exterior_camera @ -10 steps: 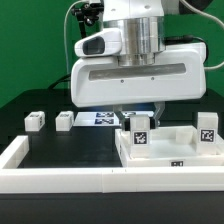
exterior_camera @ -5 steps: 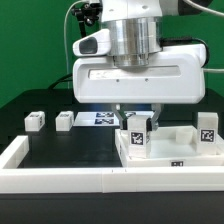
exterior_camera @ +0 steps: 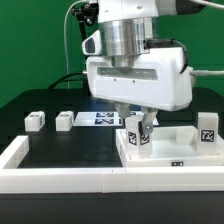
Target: Assemble square table
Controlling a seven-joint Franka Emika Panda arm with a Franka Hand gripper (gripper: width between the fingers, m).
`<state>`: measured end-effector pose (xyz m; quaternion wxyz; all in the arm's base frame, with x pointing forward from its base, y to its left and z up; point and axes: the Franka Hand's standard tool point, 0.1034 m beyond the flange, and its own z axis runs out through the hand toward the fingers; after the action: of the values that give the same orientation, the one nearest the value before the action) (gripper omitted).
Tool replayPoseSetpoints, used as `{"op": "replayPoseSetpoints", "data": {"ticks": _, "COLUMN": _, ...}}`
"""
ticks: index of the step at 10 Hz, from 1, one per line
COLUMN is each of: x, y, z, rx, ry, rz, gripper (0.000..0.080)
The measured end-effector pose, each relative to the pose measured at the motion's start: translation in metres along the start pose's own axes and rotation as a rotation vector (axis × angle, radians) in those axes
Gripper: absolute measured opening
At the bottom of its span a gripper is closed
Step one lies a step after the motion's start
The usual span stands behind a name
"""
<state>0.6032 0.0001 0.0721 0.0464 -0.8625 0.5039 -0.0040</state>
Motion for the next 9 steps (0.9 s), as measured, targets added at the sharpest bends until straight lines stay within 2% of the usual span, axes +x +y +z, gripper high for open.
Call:
{"op": "replayPoseSetpoints", "data": {"ticks": 5, "x": -0.0028, "y": -0.0040, "z": 0.0006, "rx": 0.003, "ry": -0.001, "rz": 0.320, "gripper": 0.0292}}
{"op": "replayPoseSetpoints", "data": {"ticks": 7, "x": -0.0038, "y": -0.0042, "z": 0.0007, "rx": 0.001, "ry": -0.002, "rz": 0.270, "gripper": 0.0292}}
{"op": "replayPoseSetpoints", "data": {"ticks": 9, "x": -0.0076, "y": -0.0044, "z": 0.0011, "rx": -0.010, "ry": -0.011, "rz": 0.185, "gripper": 0.0571}}
